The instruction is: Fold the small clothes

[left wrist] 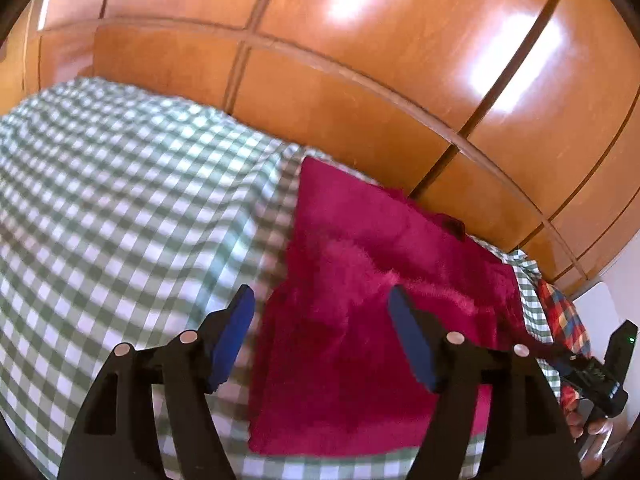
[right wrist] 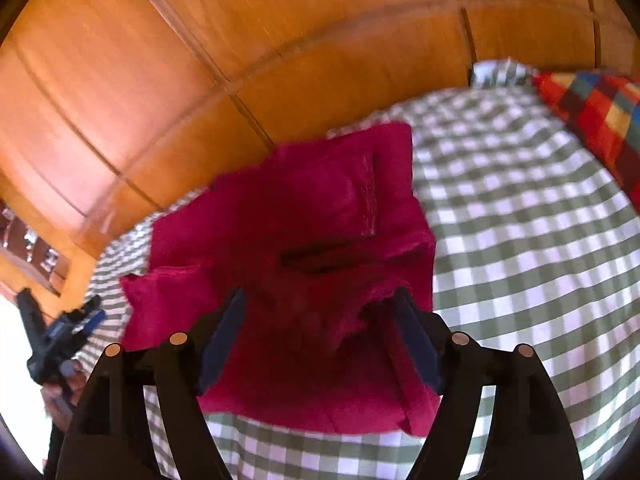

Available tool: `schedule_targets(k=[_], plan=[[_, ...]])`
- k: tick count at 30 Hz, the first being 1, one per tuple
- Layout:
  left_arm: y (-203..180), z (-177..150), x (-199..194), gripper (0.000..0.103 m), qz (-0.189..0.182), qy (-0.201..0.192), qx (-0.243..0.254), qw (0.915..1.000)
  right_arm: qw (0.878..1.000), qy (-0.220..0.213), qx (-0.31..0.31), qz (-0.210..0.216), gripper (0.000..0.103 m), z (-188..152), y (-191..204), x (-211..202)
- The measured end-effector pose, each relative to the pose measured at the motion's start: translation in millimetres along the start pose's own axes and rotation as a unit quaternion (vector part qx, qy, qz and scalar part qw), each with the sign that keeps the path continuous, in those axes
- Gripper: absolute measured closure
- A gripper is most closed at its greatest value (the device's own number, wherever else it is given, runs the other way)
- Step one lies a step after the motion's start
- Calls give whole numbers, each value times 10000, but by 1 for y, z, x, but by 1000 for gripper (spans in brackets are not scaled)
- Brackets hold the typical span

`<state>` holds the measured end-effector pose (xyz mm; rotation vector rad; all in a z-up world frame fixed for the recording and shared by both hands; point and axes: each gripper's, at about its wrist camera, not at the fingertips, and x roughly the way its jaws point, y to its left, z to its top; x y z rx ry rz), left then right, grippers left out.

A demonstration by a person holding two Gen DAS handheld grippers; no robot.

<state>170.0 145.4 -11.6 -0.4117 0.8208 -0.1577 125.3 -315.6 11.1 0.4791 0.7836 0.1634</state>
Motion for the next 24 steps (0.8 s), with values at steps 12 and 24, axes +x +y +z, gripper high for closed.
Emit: schedule_targets(k=[12,24], plan=[[11,-73,23,69,158,756,409,9962,9940,485,-472,-865,68,-60,-17,33],[21,-117,-43,87,126,954,653,9932,9870,685,-1224,-782,81,-132,8,-35]])
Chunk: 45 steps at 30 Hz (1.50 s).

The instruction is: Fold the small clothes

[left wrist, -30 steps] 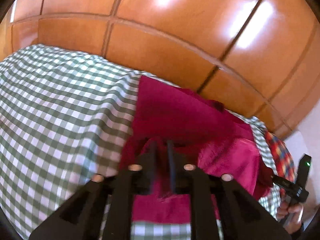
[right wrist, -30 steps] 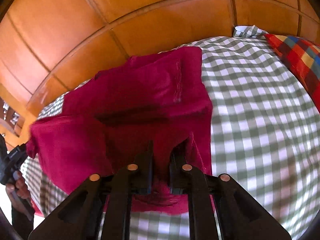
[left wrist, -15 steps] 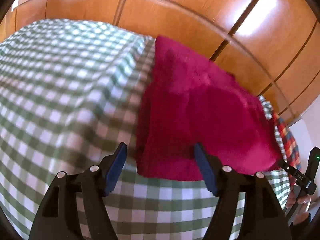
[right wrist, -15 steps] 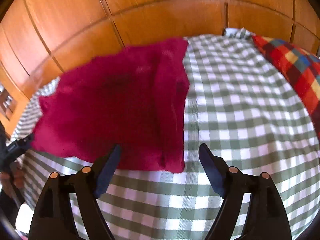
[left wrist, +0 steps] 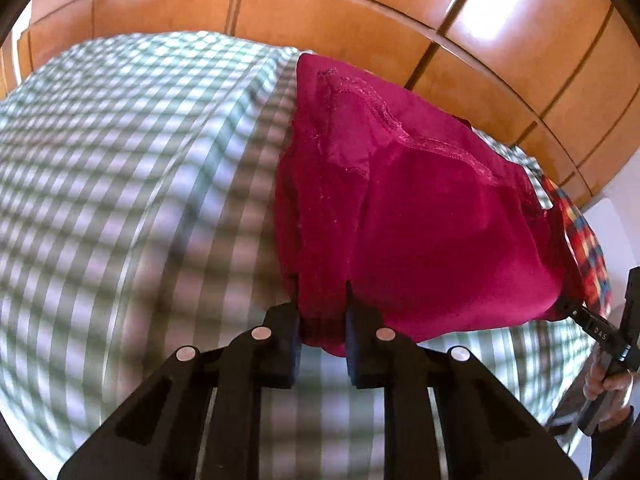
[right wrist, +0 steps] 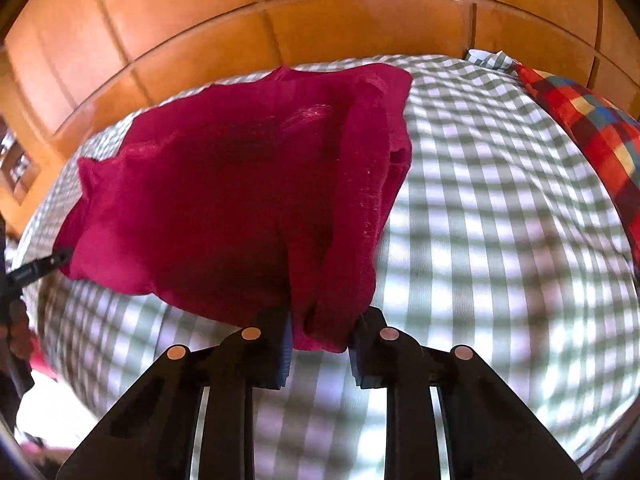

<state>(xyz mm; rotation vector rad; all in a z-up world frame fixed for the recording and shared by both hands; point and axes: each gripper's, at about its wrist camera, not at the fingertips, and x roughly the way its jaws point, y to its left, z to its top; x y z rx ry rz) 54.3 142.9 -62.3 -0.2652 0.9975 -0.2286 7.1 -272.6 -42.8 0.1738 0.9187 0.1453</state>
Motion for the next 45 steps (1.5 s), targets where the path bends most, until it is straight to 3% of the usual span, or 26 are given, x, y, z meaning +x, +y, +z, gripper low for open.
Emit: schedule_targets(k=[5,7,8,9,12,14,20,26,45], plan=[[12,-58,-38,86,-145,129,-177,9997,9992,120,-359,-121,79,-43,17,-31],[11,-69,-47,81,-13,62,-117,9999,9981,11,-488,-379,64,-45,25,-40],[10,-71,-50,76,30,17,-105,9999,9973,-96,-531,-497,44,-45,27,-47],[10,-71,-53,74,68,-46,-120,9999,9965,-241,-564,-569,34,-43,30,-52],[8,-62,-59,70,270,-292,-103,9992,9905,-650,-726,-967,32,-34,39,-65],[8,-53,-62,61,420,-453,-75,9981,9845,-819,-774,-1344,26,-27,46,-69],[4,-17,-50,51,592,-715,76,9957,9762,-1138,-965,-1573,26,-8,69,-70],[2,1,-33,50,620,-652,187,9958,9690,-1235,-1351,-1657,26,1,96,-60],[3,16,-10,51,590,-552,275,9963,9741,-1000,-1296,-1559,26,14,103,-35]])
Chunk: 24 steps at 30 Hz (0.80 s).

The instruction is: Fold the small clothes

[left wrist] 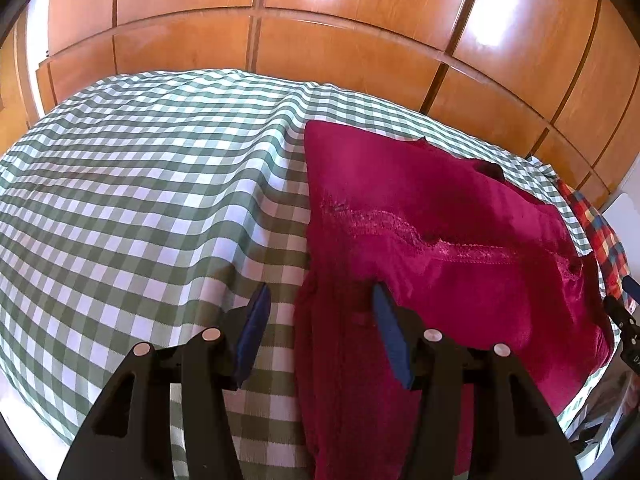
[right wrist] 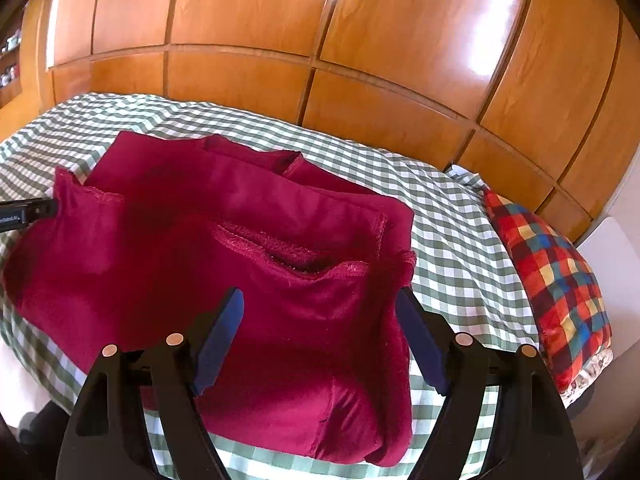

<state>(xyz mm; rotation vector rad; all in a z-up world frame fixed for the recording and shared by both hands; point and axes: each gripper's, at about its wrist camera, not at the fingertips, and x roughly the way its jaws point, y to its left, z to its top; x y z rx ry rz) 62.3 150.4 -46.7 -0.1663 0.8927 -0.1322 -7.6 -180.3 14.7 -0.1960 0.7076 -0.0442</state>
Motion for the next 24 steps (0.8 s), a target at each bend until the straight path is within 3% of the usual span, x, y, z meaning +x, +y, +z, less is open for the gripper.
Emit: schedule_targets(k=[24], plan=[[-4,5,2,52,-31,-28,112,9999,9999,88,63,-61,26,-1,-3,7]])
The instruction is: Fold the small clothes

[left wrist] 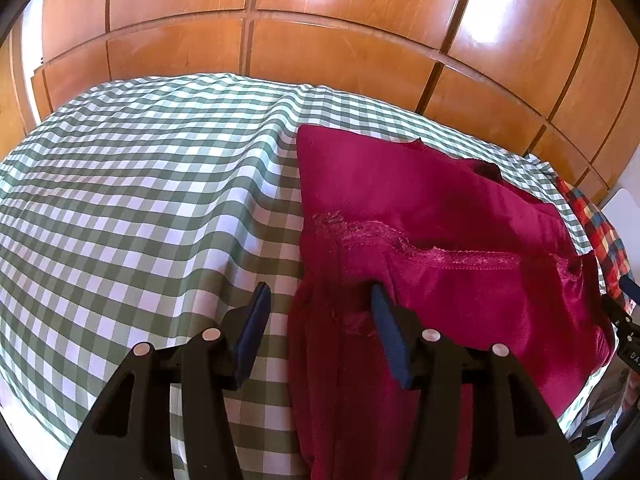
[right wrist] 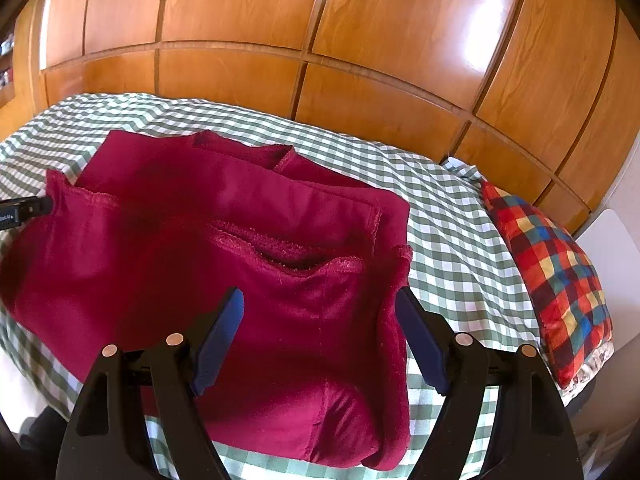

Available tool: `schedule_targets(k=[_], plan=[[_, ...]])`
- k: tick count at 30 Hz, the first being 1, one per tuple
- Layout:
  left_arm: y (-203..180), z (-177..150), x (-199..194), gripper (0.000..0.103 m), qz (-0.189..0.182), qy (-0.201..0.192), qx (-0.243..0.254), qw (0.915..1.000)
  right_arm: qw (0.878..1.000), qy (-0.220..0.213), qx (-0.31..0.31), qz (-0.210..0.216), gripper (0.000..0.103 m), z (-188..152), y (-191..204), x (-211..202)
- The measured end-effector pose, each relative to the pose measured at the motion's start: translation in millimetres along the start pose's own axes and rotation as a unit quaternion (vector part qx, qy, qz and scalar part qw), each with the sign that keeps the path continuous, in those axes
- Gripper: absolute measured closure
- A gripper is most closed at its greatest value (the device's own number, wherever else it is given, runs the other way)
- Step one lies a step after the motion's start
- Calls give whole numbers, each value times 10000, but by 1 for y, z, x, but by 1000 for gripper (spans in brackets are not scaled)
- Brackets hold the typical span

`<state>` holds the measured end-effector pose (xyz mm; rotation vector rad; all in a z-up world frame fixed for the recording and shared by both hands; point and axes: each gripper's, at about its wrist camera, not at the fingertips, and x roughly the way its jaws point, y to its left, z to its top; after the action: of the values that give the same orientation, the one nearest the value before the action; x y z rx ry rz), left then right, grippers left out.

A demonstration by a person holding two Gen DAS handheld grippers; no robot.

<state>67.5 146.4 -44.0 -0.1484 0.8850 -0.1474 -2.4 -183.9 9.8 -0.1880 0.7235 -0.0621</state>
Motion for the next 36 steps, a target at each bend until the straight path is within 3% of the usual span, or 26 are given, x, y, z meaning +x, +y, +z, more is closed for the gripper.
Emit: schedule_targets(k=[4,6,11,16,17,20,21,29,33,36], plan=[[0,0,0,56,-16,7,61,10000,9989,69,406,221,26,-1,-20,5],[0,1,-1,56,-37,-20,92,9999,9938,180,931,585,28,-2,-46,9],[4,4,2,57,-186,-21,135,9997,9855,302,1474,785,33,-6,-85,27],[2,5,6,79,-383,-4,214,9990,9850,635,1395,797,36,-2,-86,63],[-1,5,5,85,-375,-40,275,9989,9838,736,1399,840,41,-2,-86,71],[-5,5,0,96,-374,-116,418,9984,9820,932,1428,807,88,-5,-84,82],[-5,5,-2,96,-373,-155,438,9982,9816,878,1473,842,96,-5,-86,78],[1,17,-56,97,-748,-746,271,9940,9823,5,1533,1077,96,13,-104,5],[-1,34,-73,97,-893,-1035,220,9904,9777,-231,1715,1189,96,34,-116,1],[-2,59,-72,97,-849,-1225,175,9887,9763,-264,1835,1118,96,57,-125,22]])
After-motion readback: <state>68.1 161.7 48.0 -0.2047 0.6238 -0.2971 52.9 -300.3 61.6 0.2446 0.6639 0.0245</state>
